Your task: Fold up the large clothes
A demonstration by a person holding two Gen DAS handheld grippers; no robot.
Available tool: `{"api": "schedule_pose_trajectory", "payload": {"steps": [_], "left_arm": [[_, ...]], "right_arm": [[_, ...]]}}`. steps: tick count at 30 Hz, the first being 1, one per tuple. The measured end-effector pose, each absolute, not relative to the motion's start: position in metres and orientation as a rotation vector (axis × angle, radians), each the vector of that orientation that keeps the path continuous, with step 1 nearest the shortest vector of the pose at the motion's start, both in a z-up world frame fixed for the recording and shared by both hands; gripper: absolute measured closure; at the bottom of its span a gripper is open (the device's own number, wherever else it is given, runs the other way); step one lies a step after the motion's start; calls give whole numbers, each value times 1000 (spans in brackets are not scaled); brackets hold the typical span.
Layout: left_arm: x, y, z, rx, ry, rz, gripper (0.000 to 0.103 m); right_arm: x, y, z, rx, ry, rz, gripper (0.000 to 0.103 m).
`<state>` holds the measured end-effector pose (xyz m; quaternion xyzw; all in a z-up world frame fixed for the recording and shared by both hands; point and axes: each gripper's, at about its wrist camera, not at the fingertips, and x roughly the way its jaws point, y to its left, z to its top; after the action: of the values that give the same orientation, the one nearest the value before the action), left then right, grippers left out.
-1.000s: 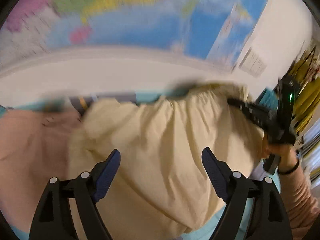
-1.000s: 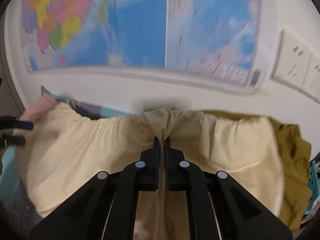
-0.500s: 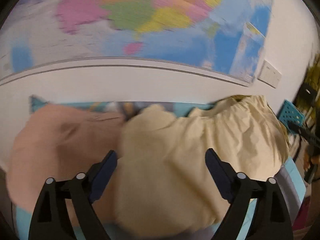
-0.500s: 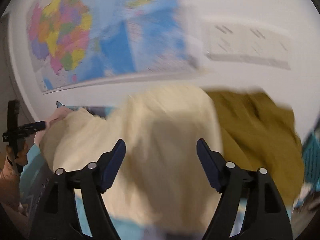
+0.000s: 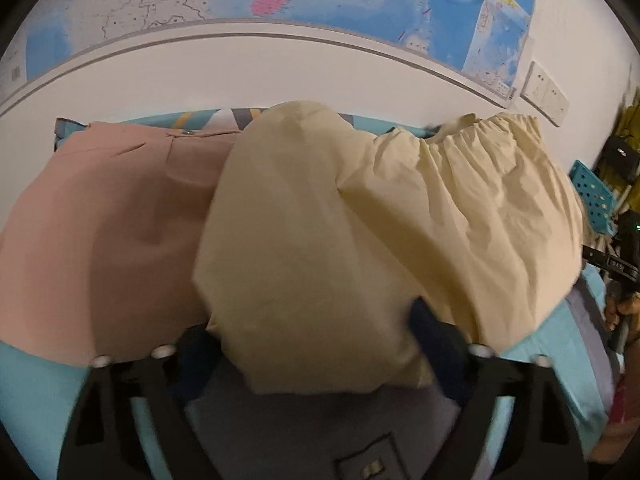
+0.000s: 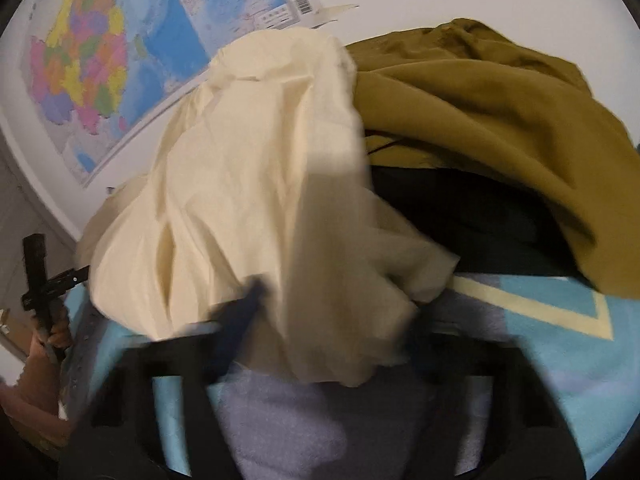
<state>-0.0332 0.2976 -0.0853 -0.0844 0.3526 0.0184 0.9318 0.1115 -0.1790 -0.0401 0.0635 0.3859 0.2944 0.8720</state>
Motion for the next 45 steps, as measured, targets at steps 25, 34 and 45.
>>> {"api": "schedule_pose_trajectory", "payload": {"steps": [25, 34, 45], "left_arm": [[-152, 293, -51, -247, 705, 2, 23], [-113, 253, -76, -128, 800, 25, 27], [-97, 270, -101, -192, 870, 105, 35]], "right_arm": [[-2, -293, -7, 242, 841, 553, 52], [-34, -312, -31, 282, 847, 579, 42], [-18, -324, -8, 341, 760, 602, 96]]}}
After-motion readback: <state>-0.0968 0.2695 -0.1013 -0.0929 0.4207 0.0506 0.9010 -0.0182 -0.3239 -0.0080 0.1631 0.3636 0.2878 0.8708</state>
